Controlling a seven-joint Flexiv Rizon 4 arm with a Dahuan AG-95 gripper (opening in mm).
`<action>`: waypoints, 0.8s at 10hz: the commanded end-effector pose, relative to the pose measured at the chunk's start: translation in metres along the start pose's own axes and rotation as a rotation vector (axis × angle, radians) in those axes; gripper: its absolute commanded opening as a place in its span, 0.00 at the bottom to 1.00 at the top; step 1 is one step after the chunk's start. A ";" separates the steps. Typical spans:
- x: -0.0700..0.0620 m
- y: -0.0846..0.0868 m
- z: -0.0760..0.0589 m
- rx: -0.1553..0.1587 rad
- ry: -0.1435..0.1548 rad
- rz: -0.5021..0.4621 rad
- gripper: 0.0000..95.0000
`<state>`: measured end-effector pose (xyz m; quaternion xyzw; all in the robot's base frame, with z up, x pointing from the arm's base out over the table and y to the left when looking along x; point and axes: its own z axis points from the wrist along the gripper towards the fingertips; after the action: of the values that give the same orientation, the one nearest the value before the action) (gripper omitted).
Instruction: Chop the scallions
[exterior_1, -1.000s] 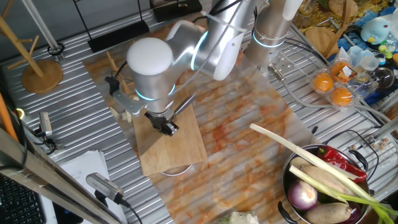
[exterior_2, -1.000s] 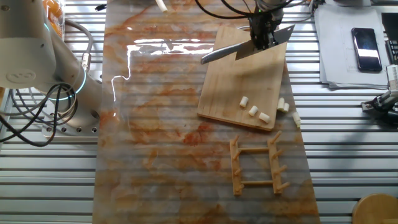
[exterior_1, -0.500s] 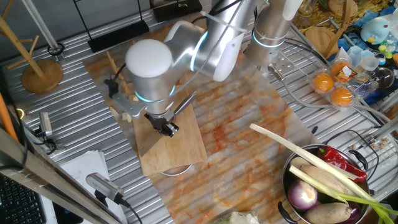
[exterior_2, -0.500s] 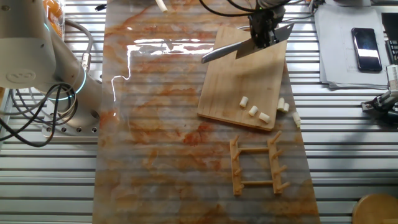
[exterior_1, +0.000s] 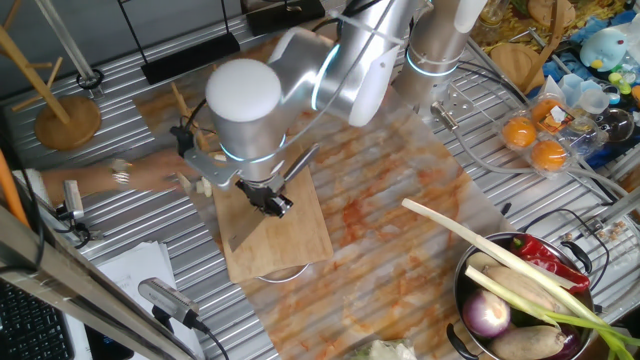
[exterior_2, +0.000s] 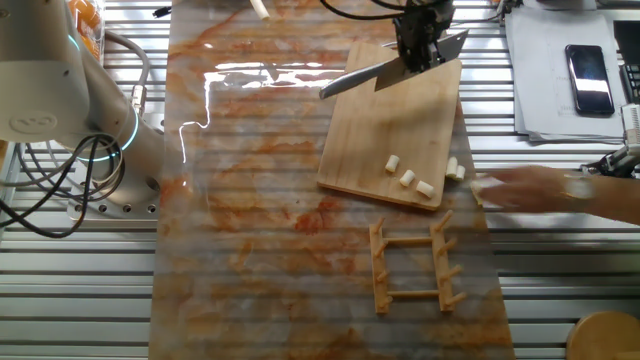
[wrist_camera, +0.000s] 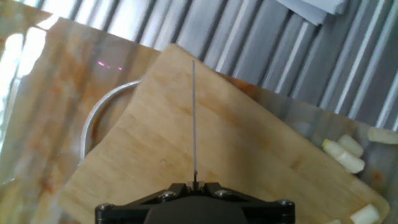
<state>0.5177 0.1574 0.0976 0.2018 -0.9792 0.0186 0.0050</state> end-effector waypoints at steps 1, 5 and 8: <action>0.005 0.005 -0.005 0.005 0.008 -0.013 0.00; 0.007 0.012 -0.008 0.018 0.016 0.006 0.00; 0.008 0.012 -0.008 0.018 0.017 0.029 0.00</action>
<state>0.5039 0.1652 0.1068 0.1870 -0.9819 0.0292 0.0094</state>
